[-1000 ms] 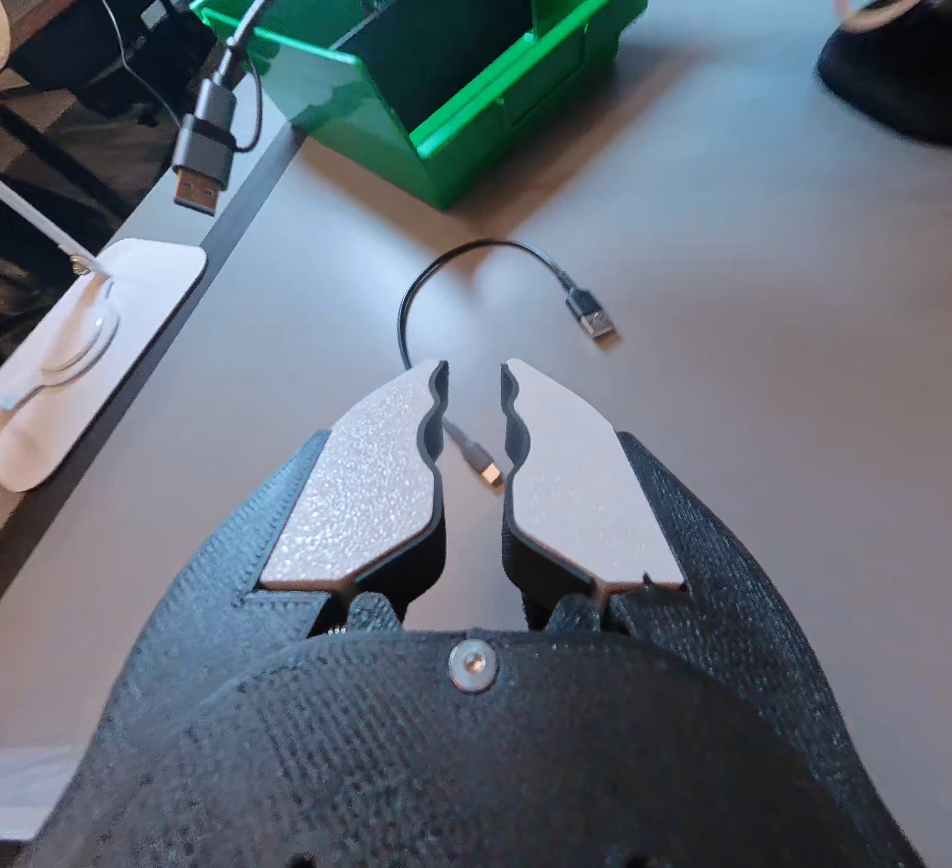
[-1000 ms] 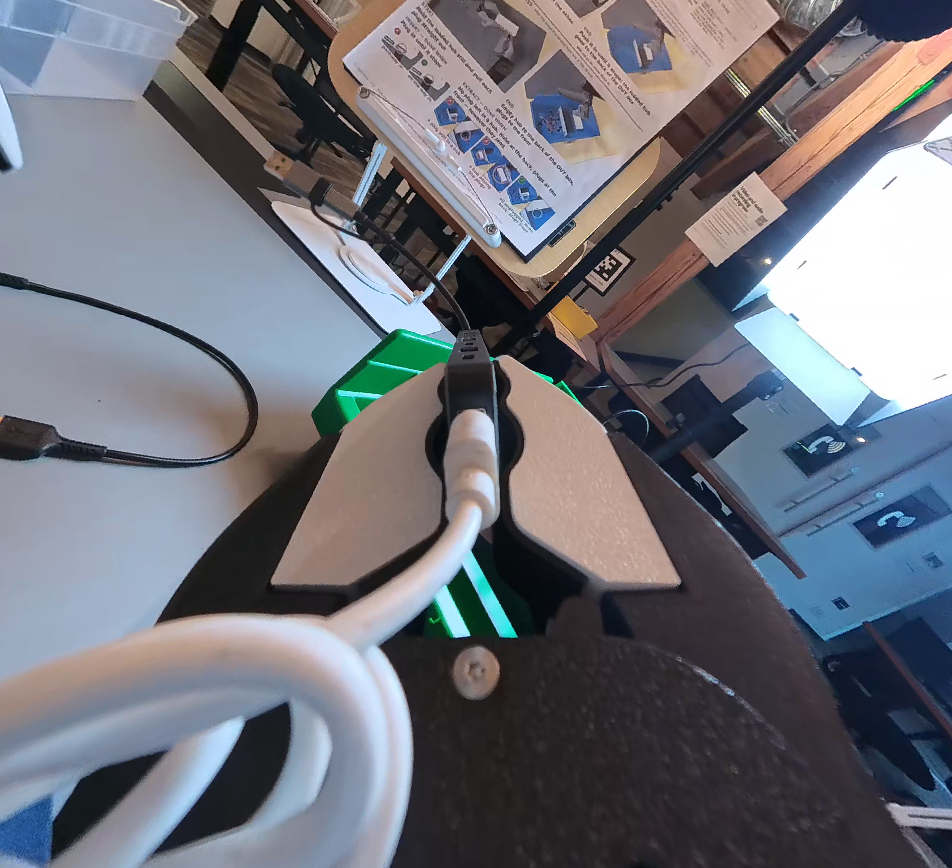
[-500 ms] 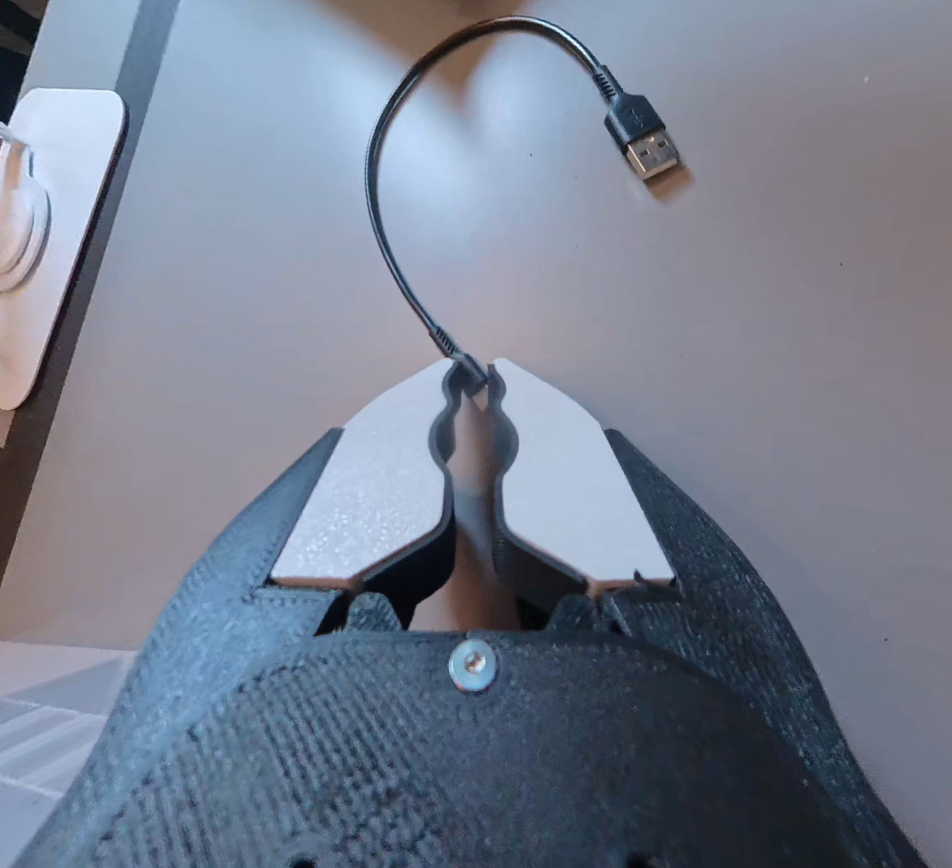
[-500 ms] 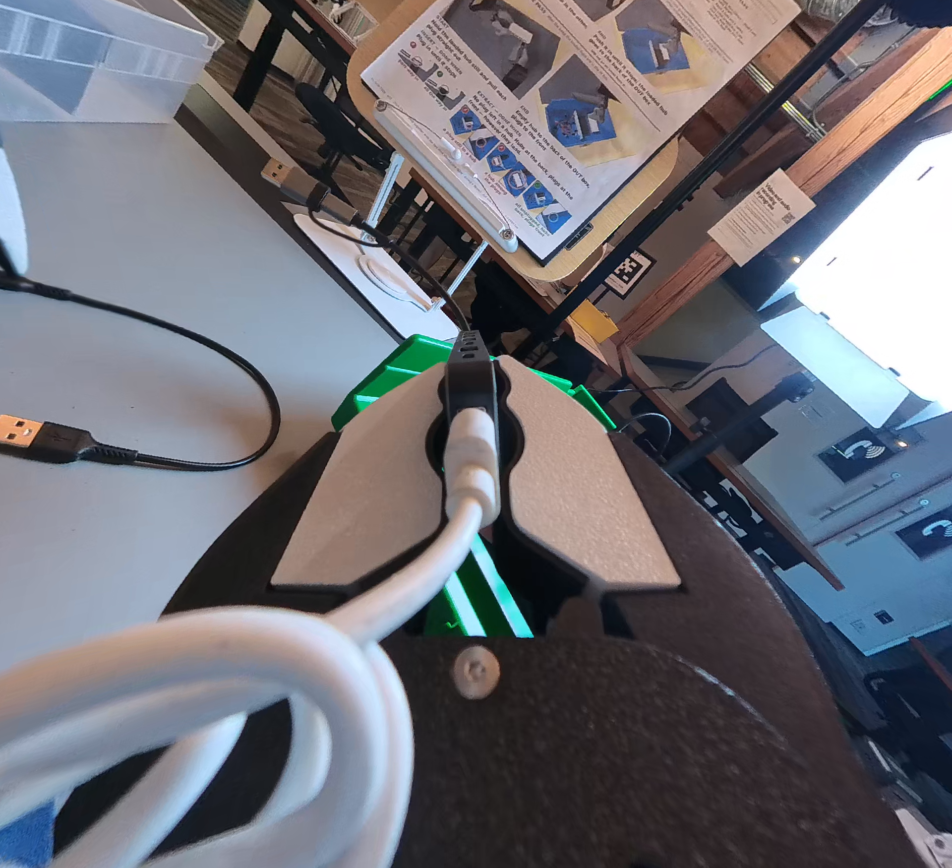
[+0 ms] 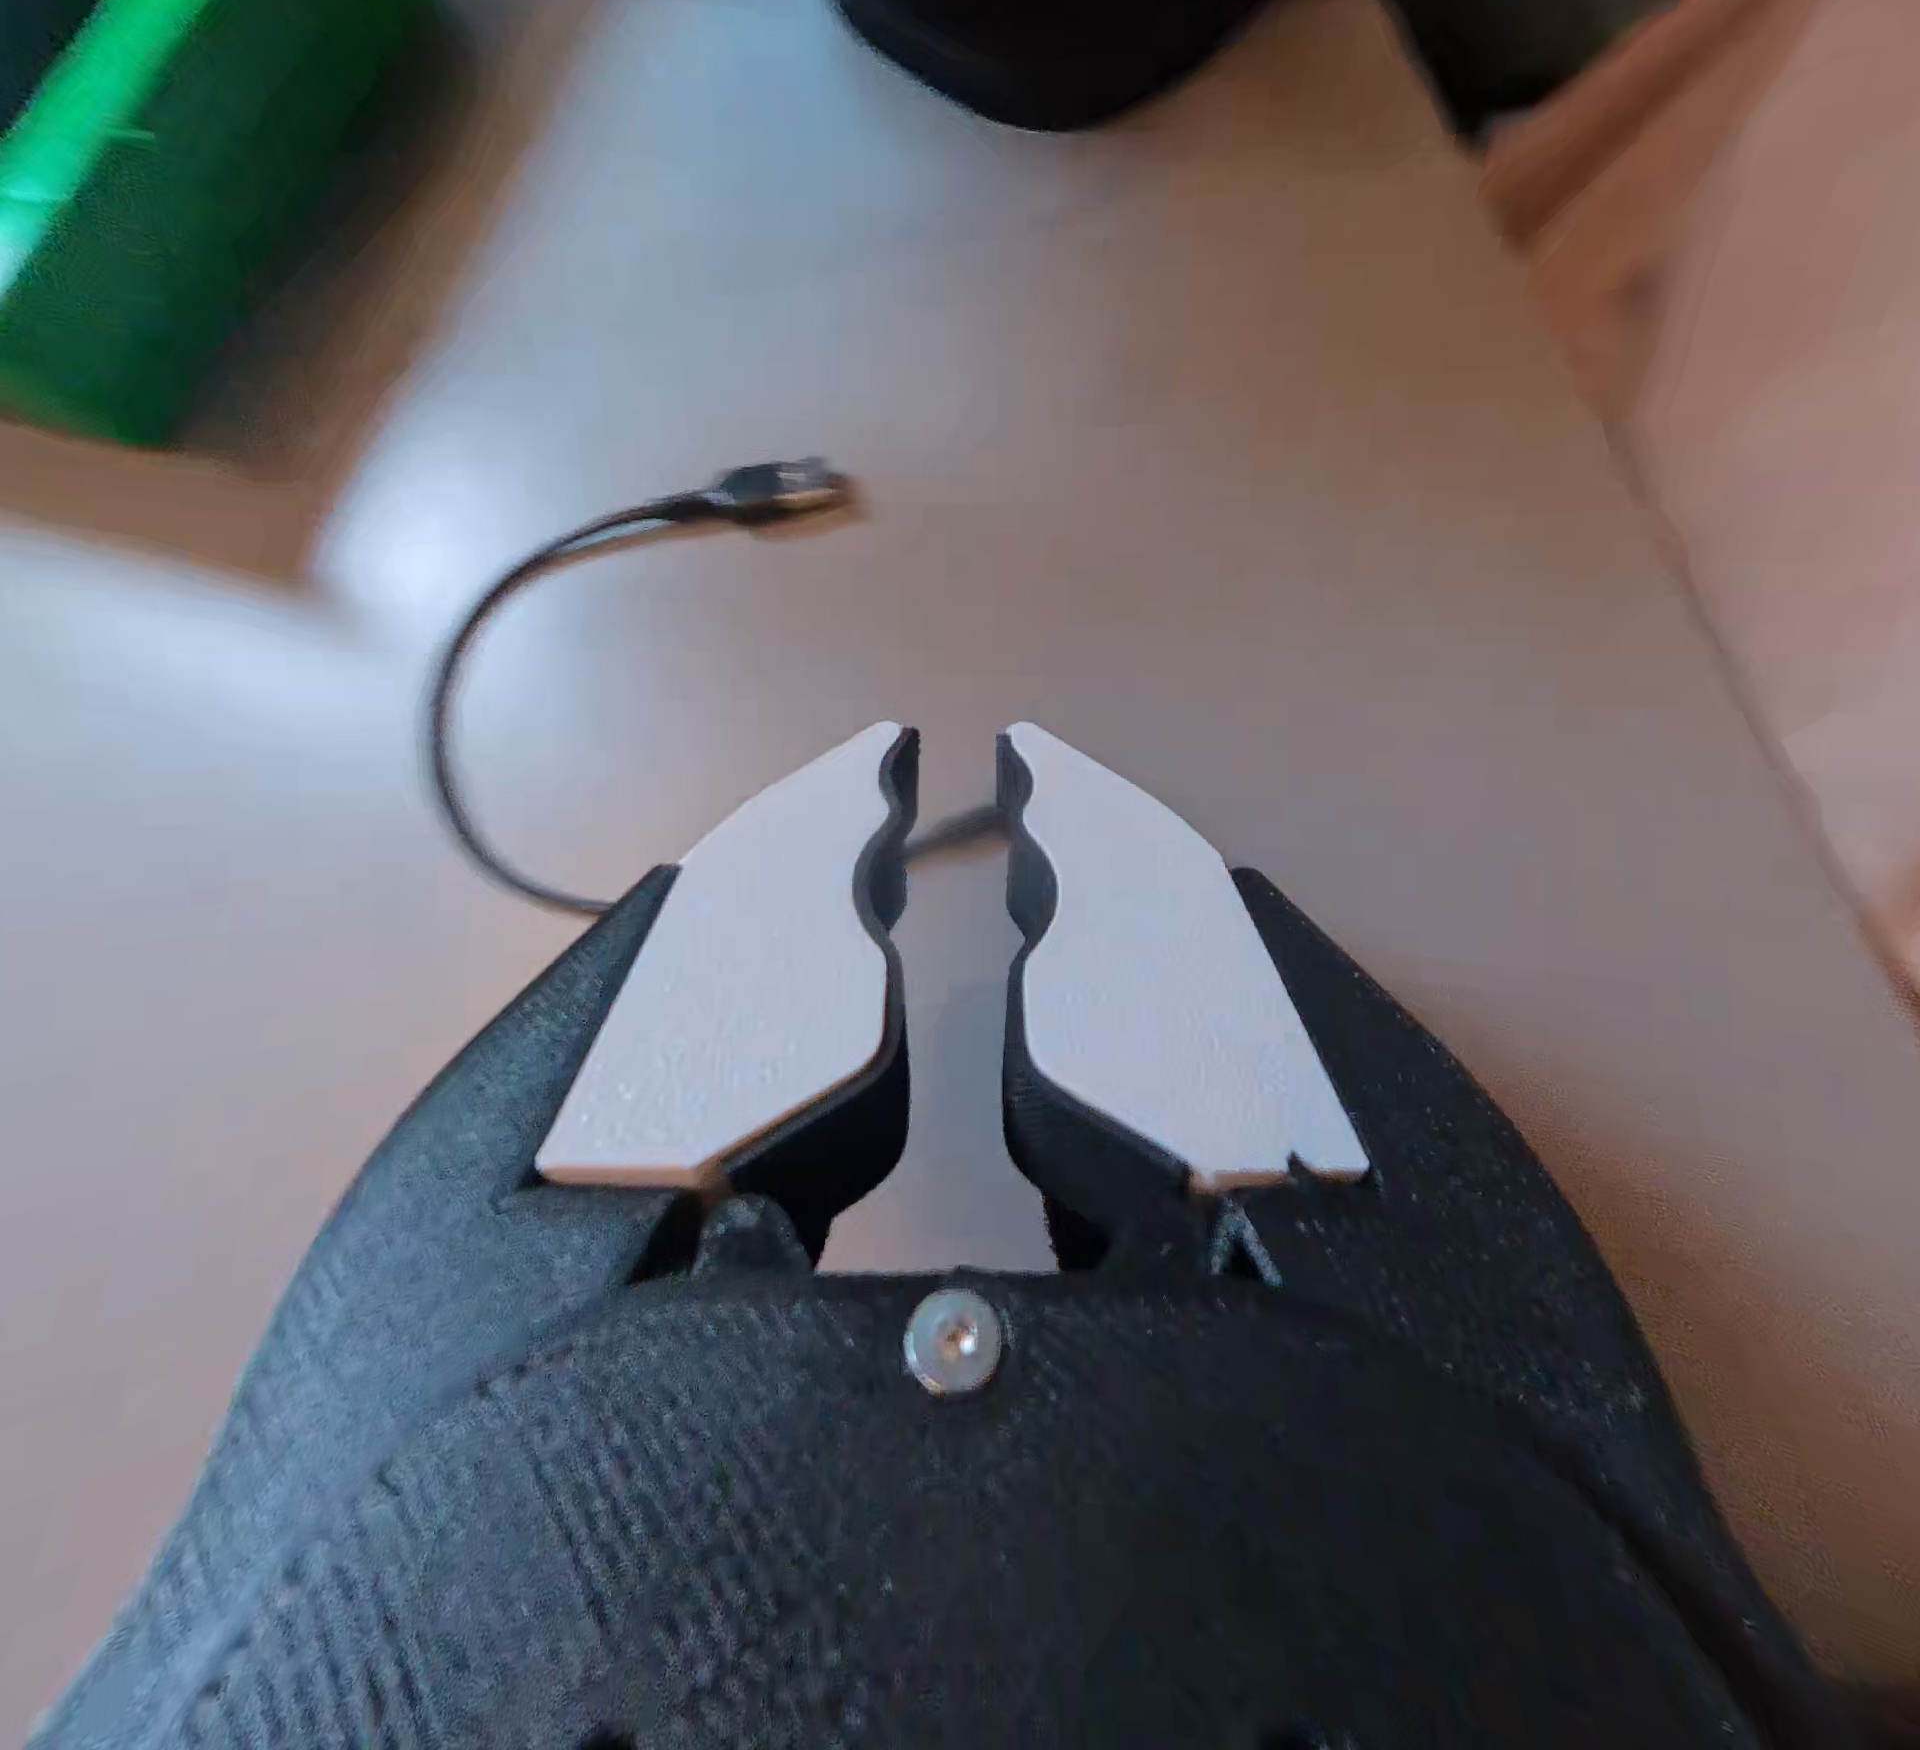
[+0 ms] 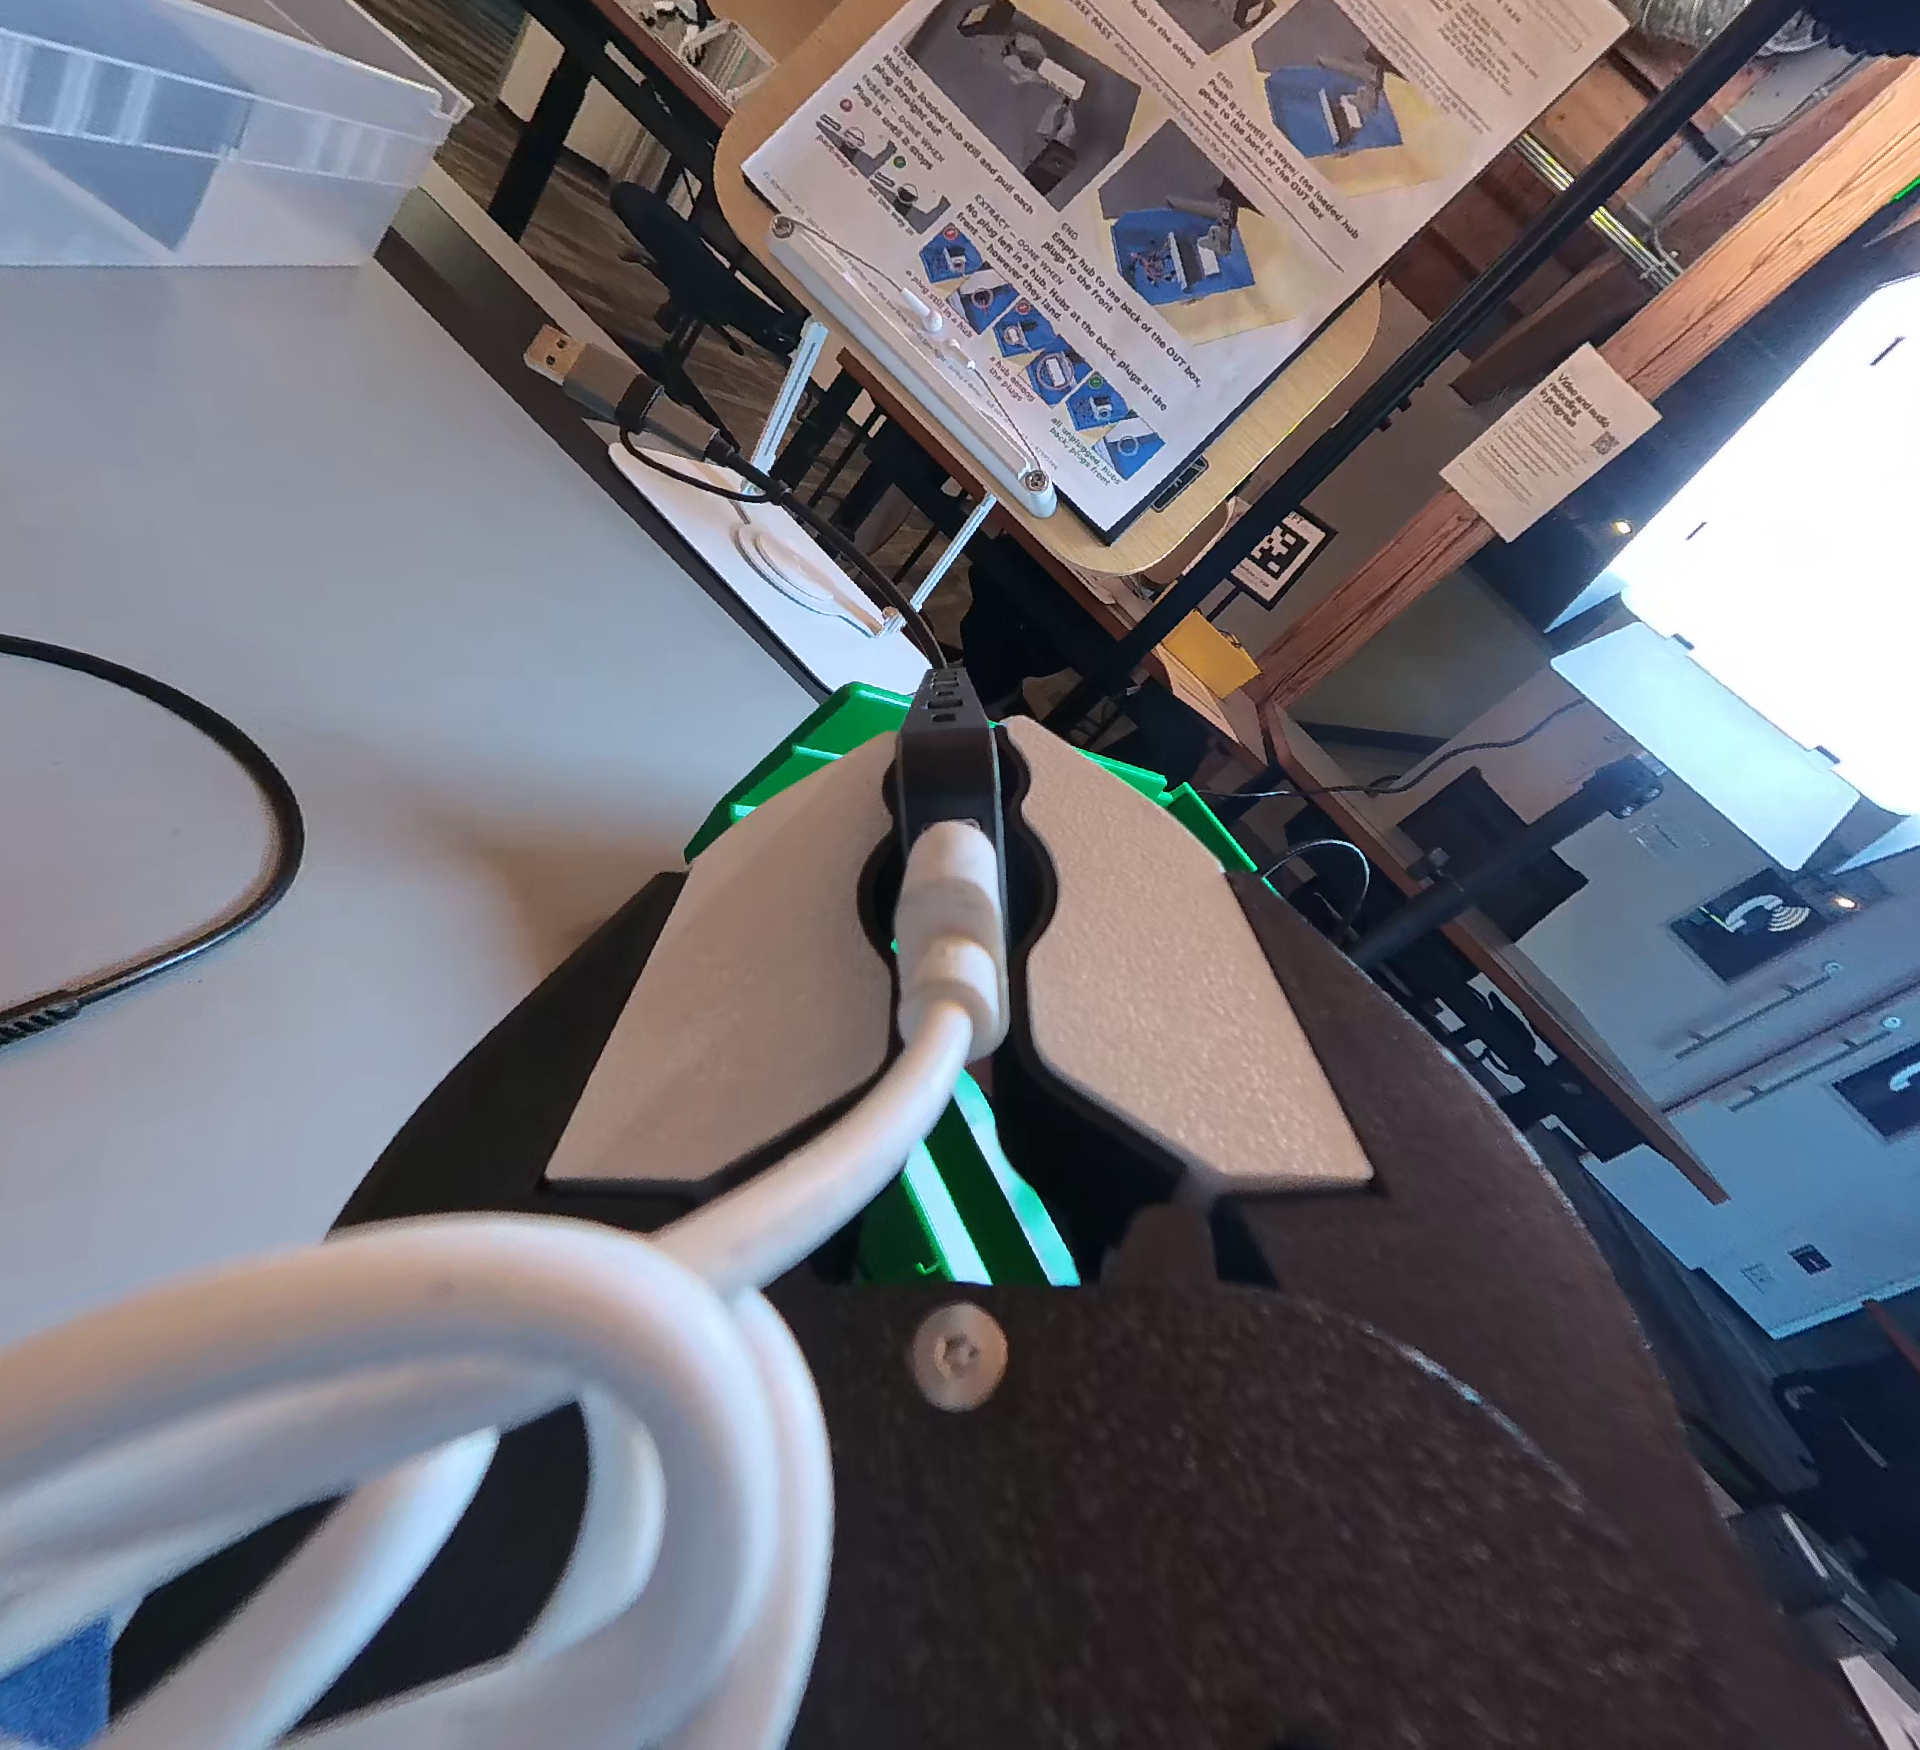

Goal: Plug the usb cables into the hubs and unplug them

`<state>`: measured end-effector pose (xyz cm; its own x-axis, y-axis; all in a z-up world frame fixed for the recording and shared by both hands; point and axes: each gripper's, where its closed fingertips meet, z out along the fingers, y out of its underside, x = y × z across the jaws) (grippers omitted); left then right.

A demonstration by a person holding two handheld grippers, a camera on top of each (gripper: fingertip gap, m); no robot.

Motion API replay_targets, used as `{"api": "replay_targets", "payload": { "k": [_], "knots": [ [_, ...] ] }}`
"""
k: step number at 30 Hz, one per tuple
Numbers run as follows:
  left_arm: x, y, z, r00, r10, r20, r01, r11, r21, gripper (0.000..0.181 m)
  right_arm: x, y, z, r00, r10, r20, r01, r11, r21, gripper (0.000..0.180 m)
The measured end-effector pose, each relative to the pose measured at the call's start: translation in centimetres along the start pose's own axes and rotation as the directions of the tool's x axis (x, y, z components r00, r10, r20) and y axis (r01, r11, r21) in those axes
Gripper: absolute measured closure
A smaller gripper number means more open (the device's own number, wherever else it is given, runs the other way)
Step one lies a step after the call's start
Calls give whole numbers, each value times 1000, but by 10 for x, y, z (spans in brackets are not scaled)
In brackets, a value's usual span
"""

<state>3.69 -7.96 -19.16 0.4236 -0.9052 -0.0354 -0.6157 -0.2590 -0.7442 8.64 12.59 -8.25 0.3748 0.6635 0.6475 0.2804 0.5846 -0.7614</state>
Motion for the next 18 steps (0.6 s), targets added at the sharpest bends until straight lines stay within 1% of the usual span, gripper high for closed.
{"api": "replay_targets", "payload": {
  "k": [1,2,3,4,6,8,11,13,15,18],
  "knots": [
    [-16,-1,0,996,-5,91,5,1000,1,165,0,0,0,1000,-1,-1,1,1000,1,167],
    [-30,2,0,986,11,168,-9,1000,-15,159,1,-1,0,1000,1,-3,-1,1000,2,167],
    [-37,7,0,975,55,214,-45,998,-50,156,2,-1,-1,1000,3,-4,-3,1000,4,167],
    [-37,14,1,968,114,222,-94,991,-100,151,2,-1,-1,1000,5,-4,-5,1000,5,167],
    [-32,31,3,960,208,189,-169,964,-205,143,2,-1,-1,1000,10,-2,-10,1000,6,166],
    [-31,40,2,956,244,161,-193,940,-281,143,1,-1,0,1000,13,4,-13,1000,7,166],
    [-38,42,1,957,268,110,-216,914,-343,144,-1,0,1,1000,8,12,-8,1000,3,166],
    [-41,43,5,956,290,40,-253,885,-391,149,-2,3,2,1000,5,16,-5,1000,-6,166],
    [-41,42,8,947,315,-59,-309,849,-429,153,-3,4,2,1000,-3,22,3,1000,-5,166],
    [-39,44,10,929,311,-200,-370,785,-497,156,-2,5,2,1000,-5,26,5,1000,-6,166]
  ]
}}
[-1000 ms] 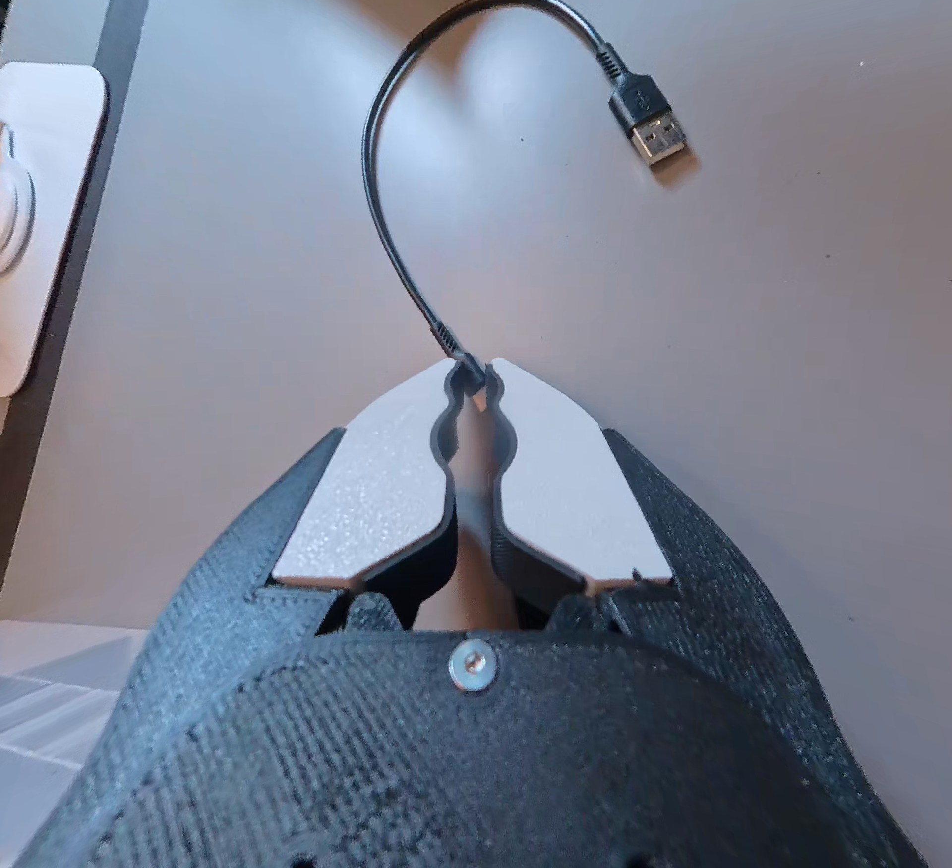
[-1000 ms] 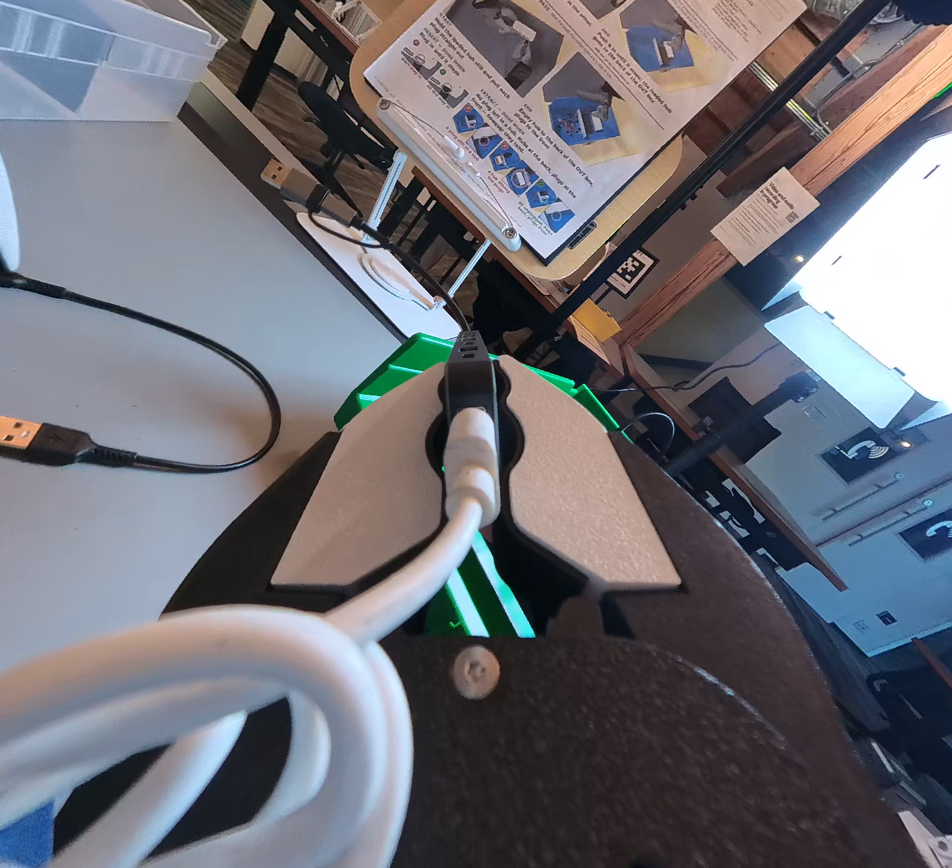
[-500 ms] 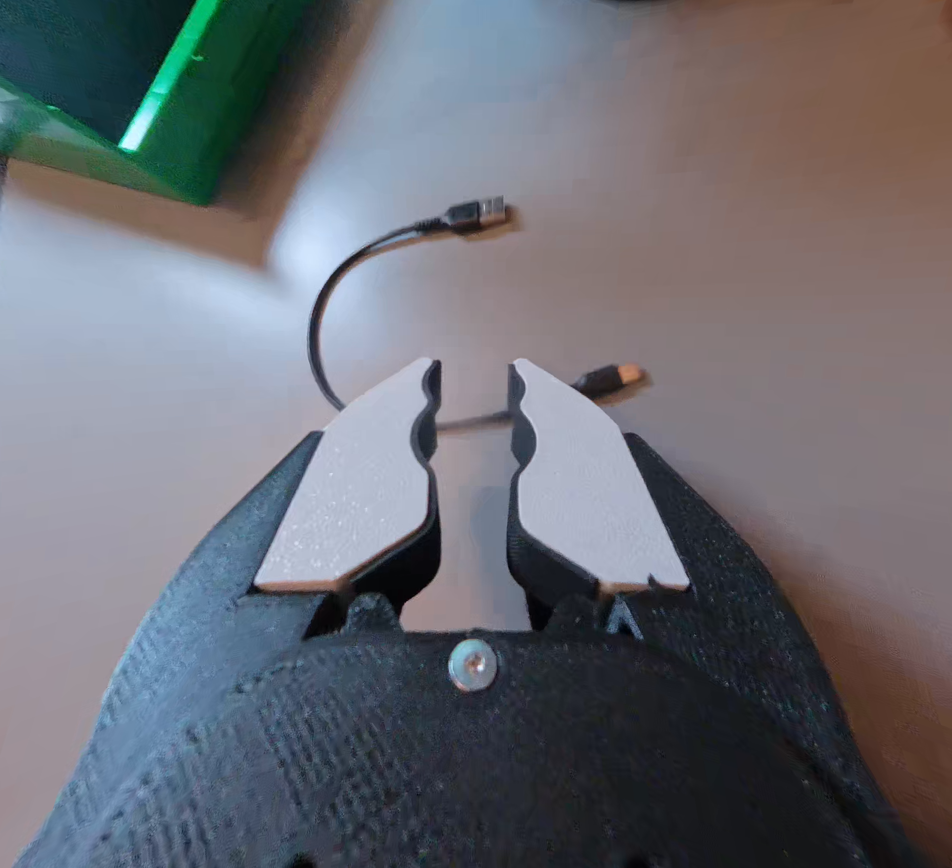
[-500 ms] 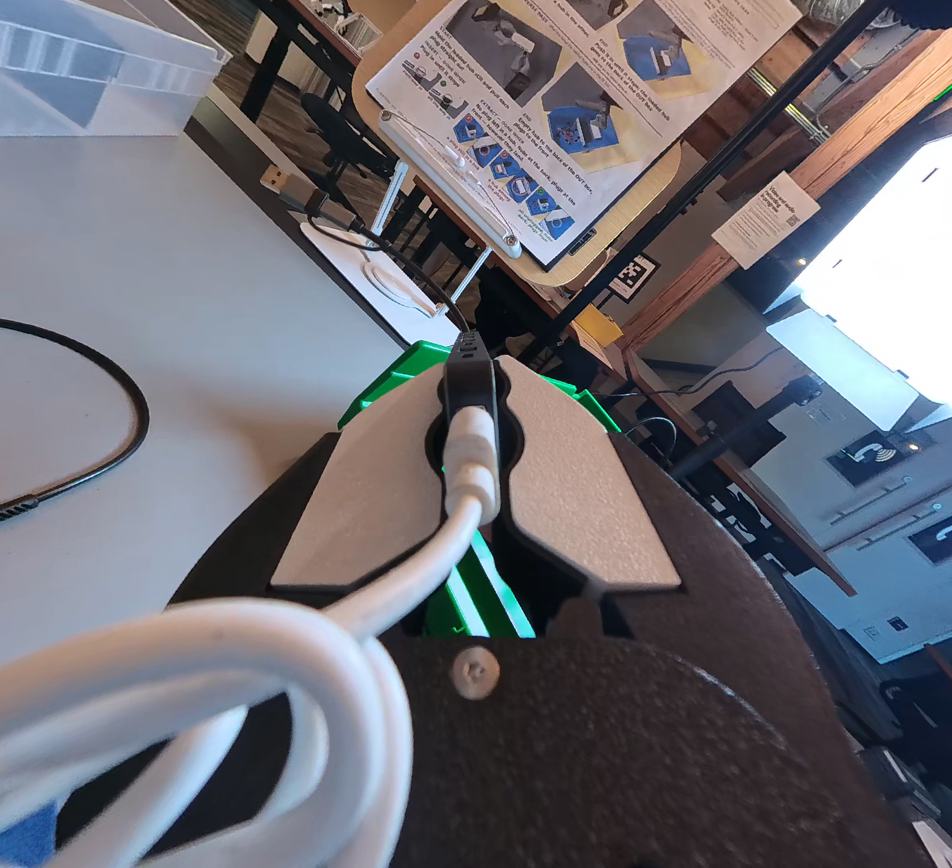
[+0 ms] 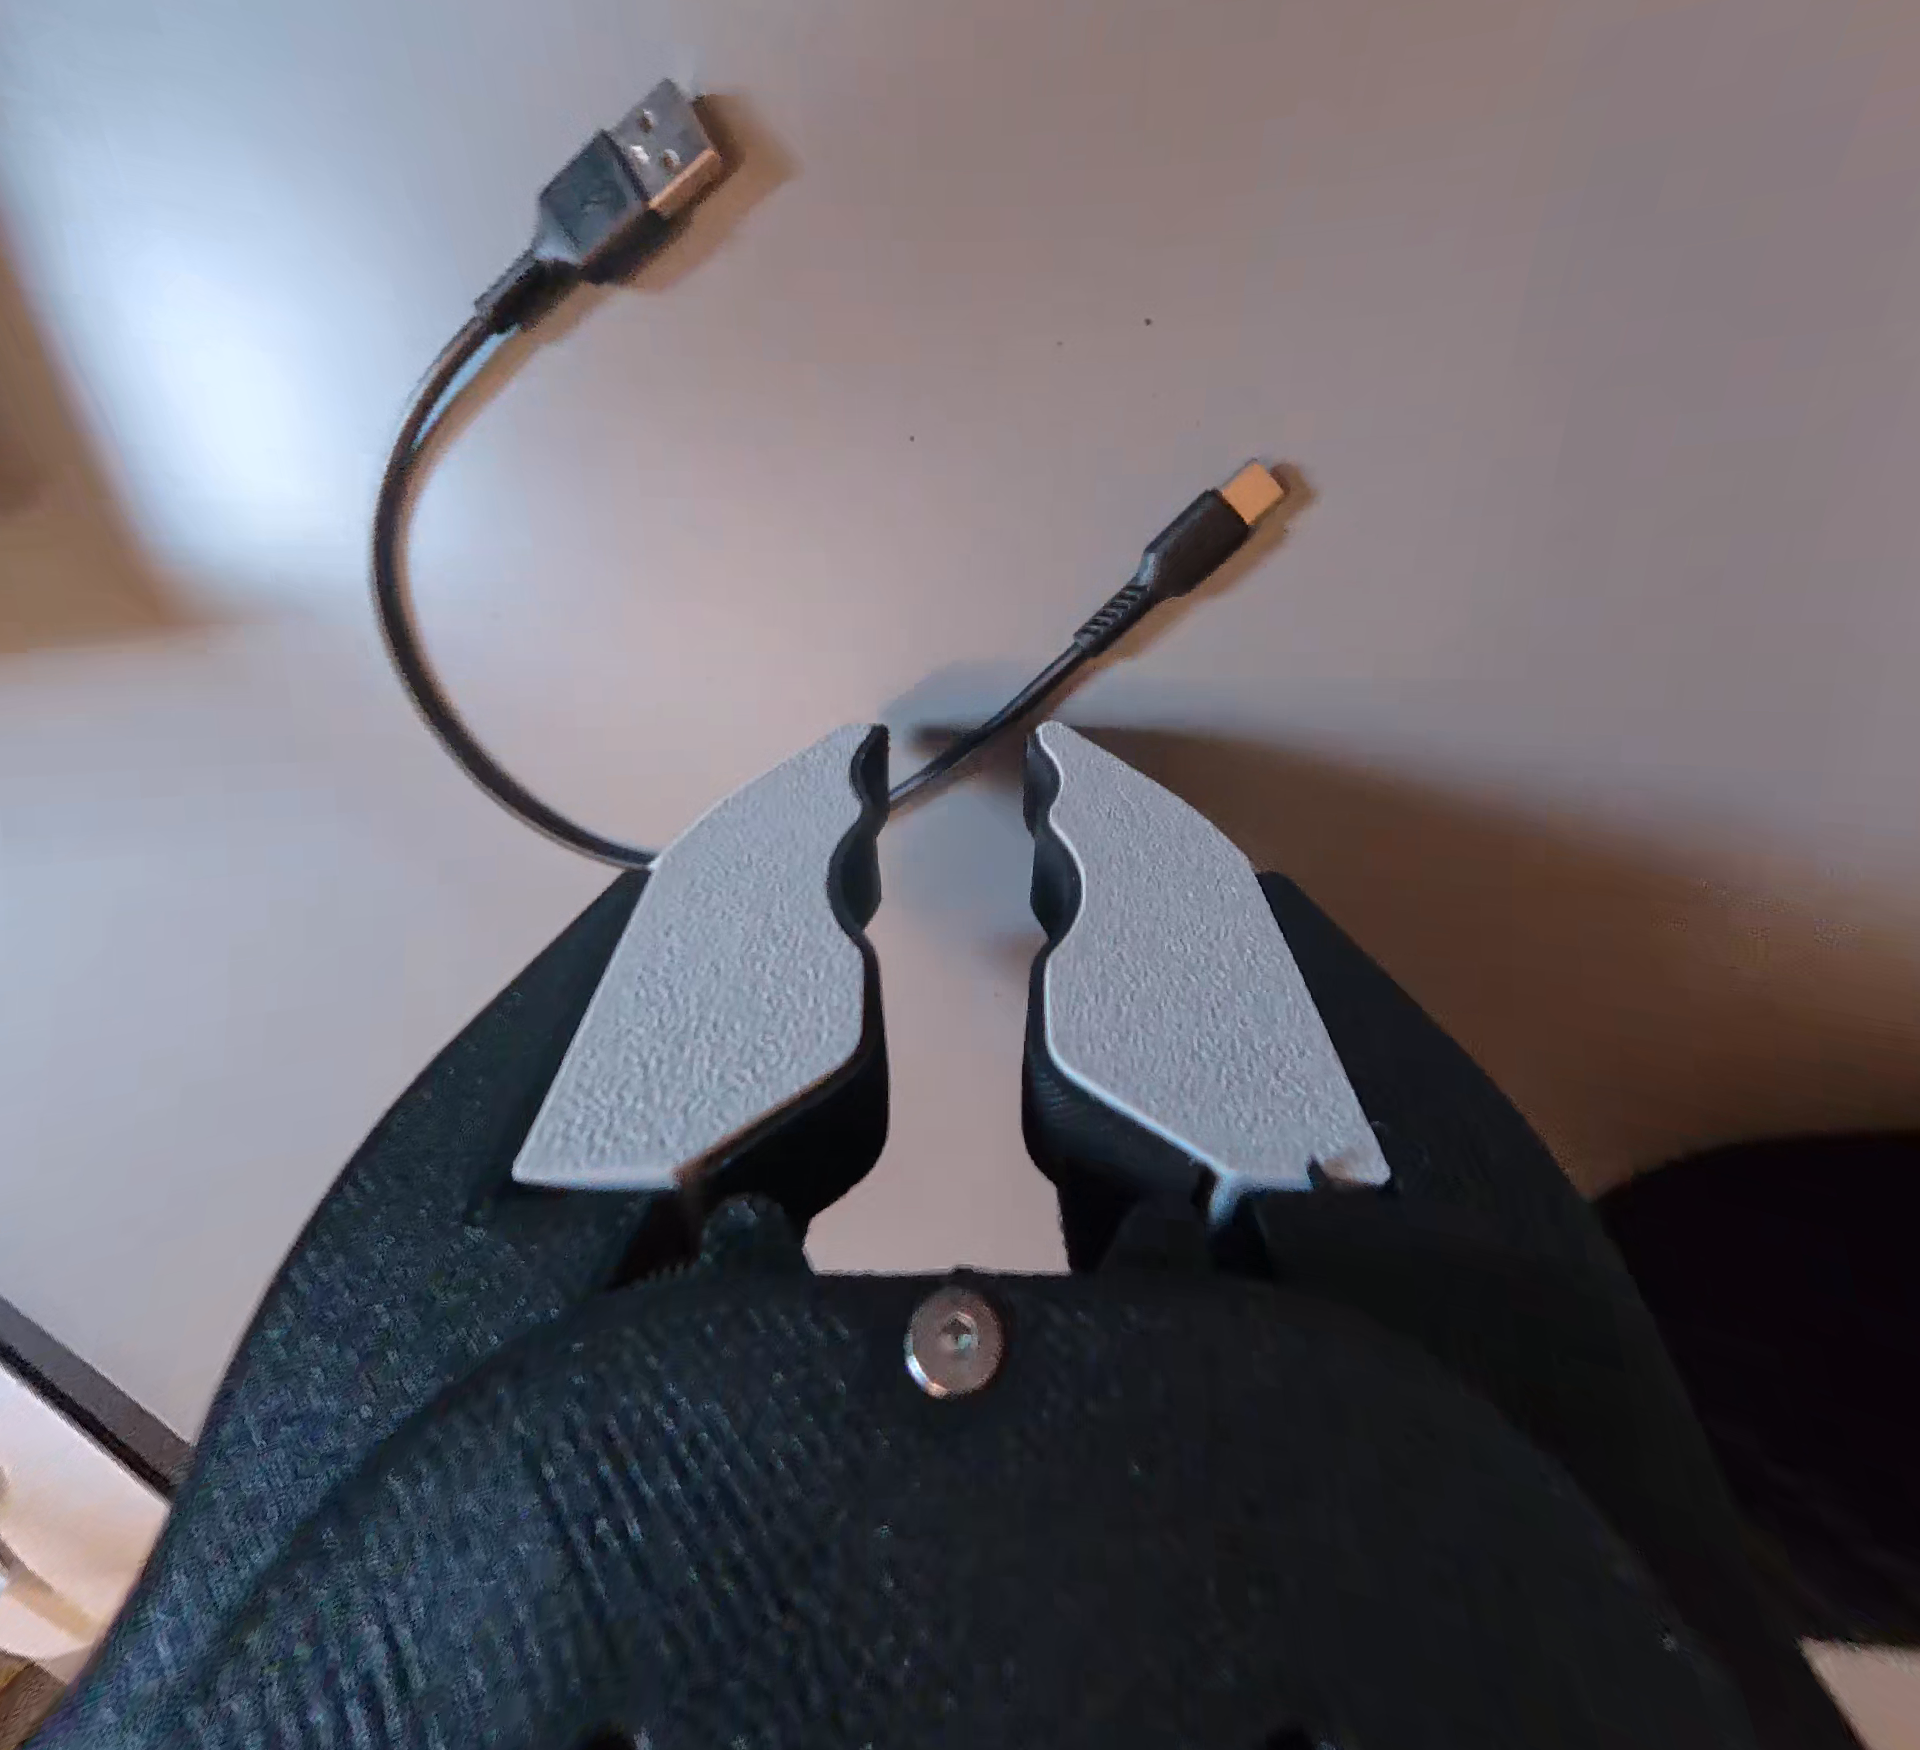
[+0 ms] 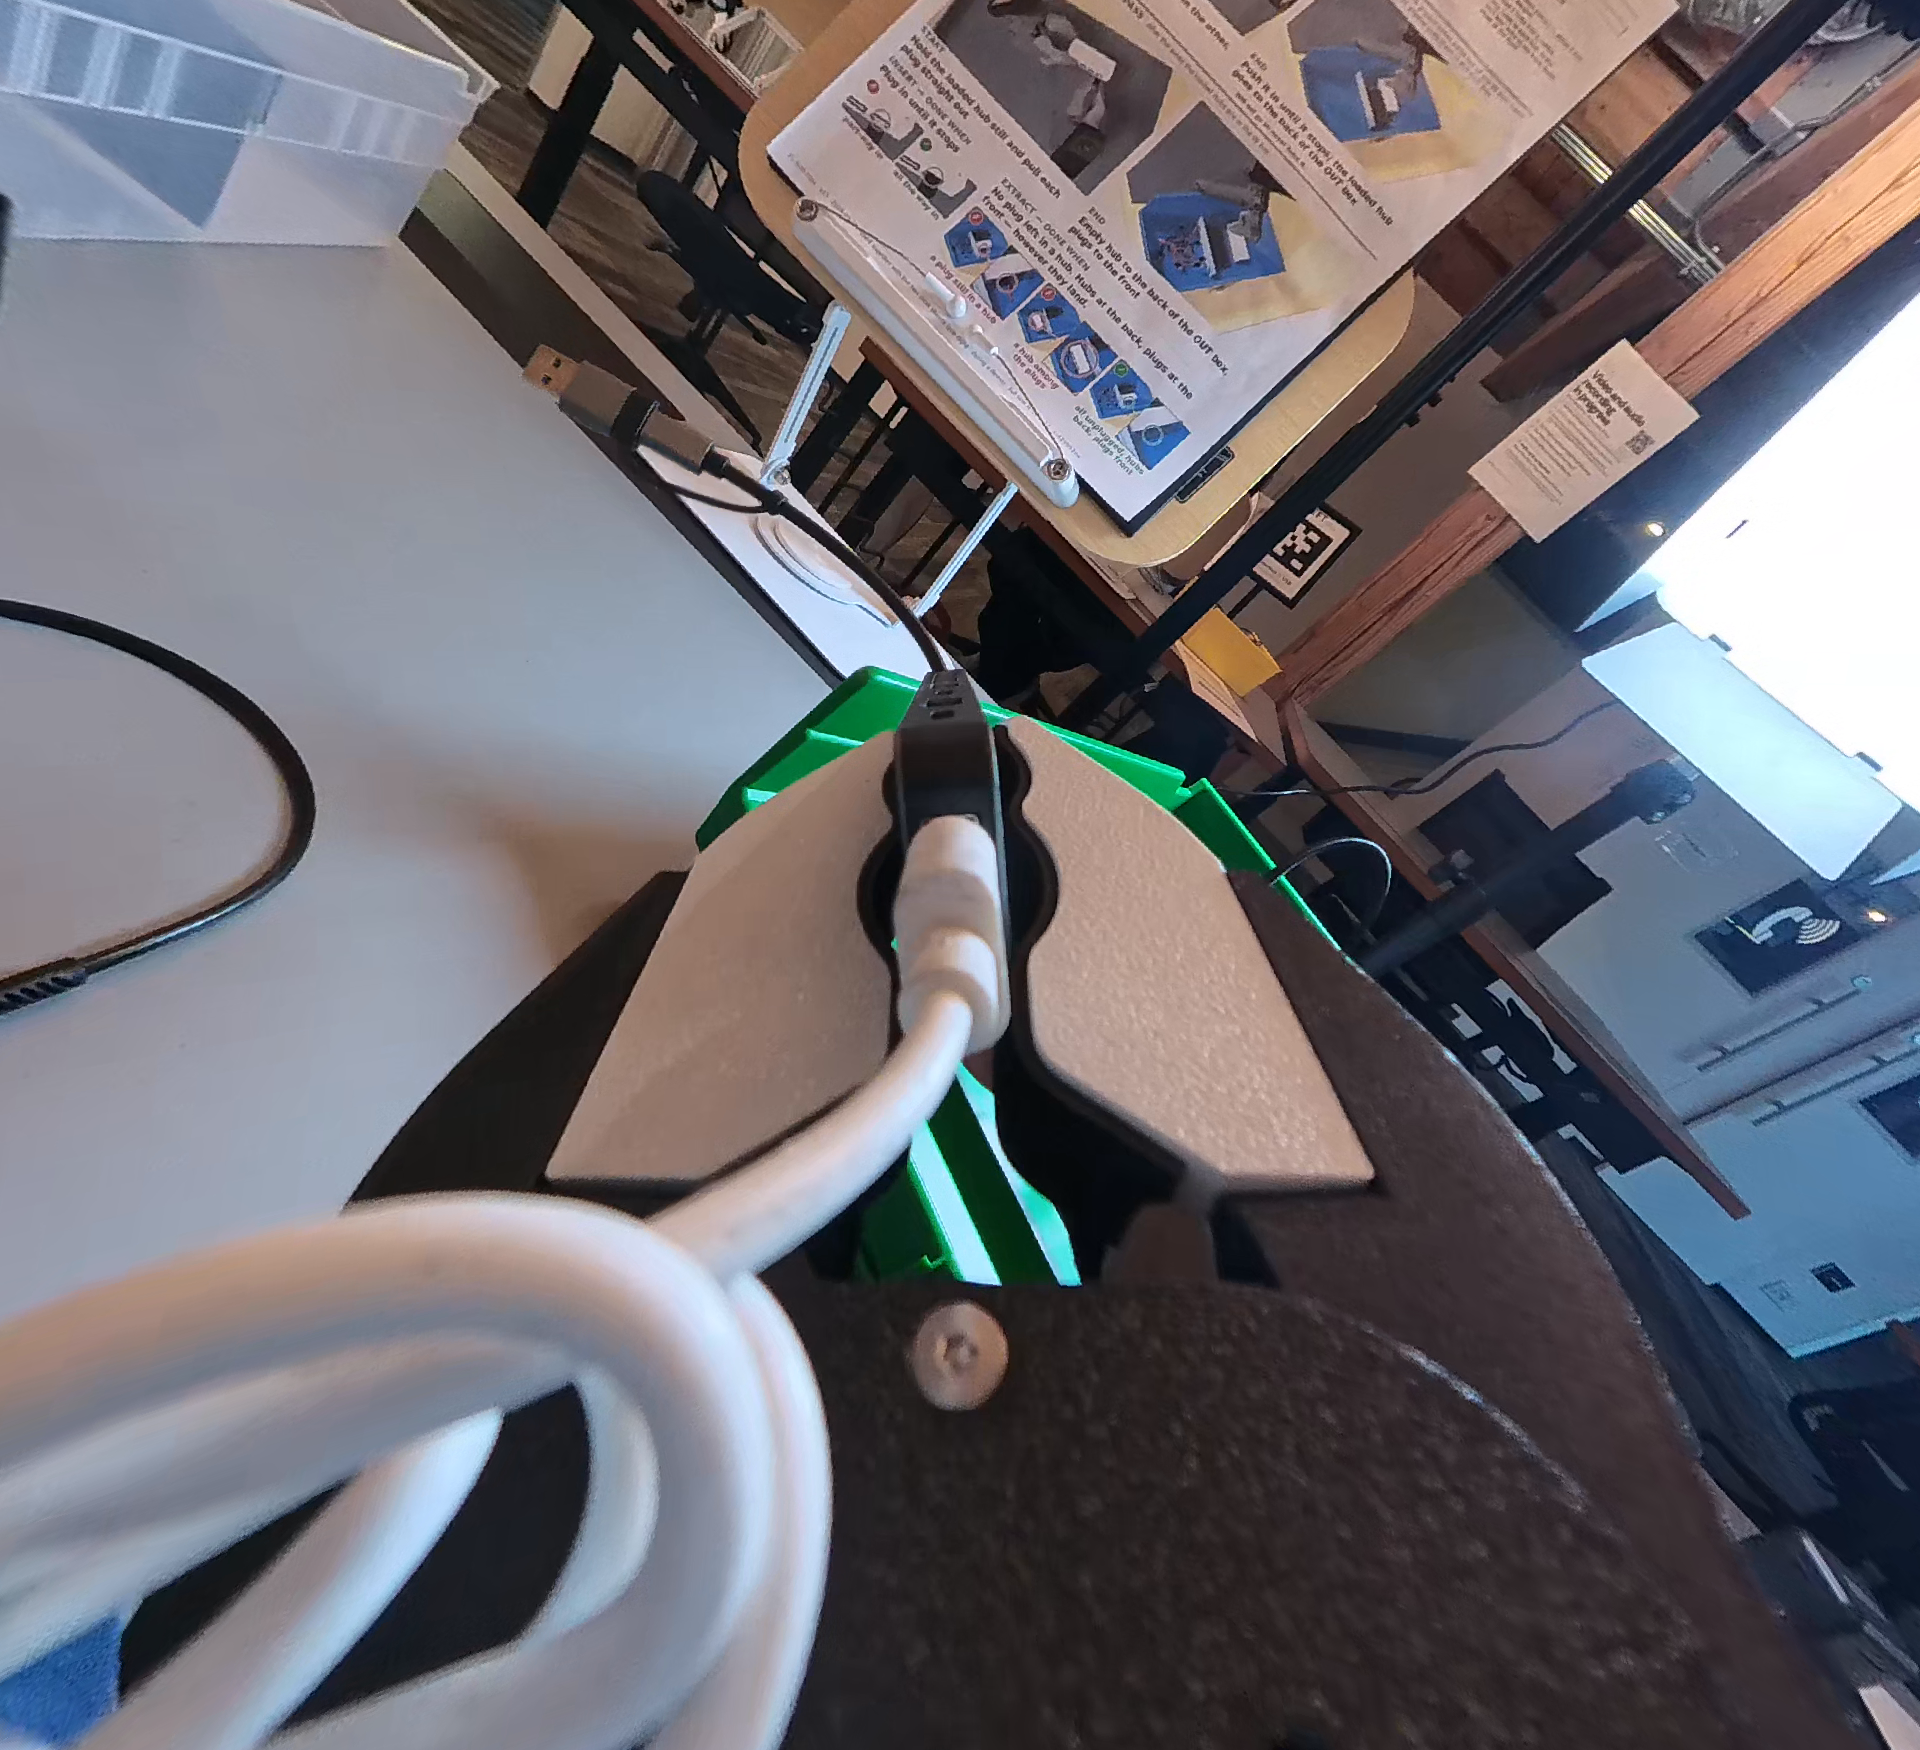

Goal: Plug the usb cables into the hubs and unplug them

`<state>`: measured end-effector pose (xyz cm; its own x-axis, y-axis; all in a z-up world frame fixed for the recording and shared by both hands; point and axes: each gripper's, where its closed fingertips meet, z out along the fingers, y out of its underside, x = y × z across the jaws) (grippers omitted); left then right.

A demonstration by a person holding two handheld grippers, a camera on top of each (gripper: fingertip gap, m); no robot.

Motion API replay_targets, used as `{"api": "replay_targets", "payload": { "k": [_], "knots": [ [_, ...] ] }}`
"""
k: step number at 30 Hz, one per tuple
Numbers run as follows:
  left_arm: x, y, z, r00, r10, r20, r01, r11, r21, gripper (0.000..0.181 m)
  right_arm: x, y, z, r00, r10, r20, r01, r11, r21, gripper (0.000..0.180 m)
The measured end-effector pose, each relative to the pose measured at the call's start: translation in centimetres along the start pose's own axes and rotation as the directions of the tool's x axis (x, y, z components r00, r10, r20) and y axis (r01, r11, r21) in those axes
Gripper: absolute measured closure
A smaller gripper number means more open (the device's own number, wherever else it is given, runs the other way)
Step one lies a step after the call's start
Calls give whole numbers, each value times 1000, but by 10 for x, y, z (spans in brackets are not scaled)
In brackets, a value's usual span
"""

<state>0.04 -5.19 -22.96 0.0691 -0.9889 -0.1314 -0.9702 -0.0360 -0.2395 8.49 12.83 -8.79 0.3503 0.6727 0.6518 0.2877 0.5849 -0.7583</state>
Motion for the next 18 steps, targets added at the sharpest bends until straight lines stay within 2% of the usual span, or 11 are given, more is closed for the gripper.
{"api": "replay_targets", "payload": {
  "k": [4,8,10,11,13,15,18],
  "knots": [
    [8,0,2,991,-28,-133,18,997,-71,172,2,-1,-1,1000,0,2,0,1000,7,166],
    [13,-6,3,969,-223,-108,218,974,-61,176,5,-4,-4,1000,9,-5,-9,1000,22,166],
    [22,-16,3,914,-392,-104,393,919,-17,177,6,-6,-4,1000,15,-8,-14,999,29,166],
    [30,-27,3,862,-487,-141,495,868,30,177,6,-6,-4,1000,17,-8,-17,999,31,166],
    [49,-54,-3,774,-572,-270,619,773,137,176,6,-7,-4,1000,18,-7,-18,999,33,166],
    [52,-59,-6,779,-579,-238,623,757,196,174,4,-7,-4,1000,16,-3,-16,999,33,166],
    [34,-38,-12,791,-607,-76,606,761,233,171,1,-7,-4,1000,9,0,-9,999,31,166]
  ]
}}
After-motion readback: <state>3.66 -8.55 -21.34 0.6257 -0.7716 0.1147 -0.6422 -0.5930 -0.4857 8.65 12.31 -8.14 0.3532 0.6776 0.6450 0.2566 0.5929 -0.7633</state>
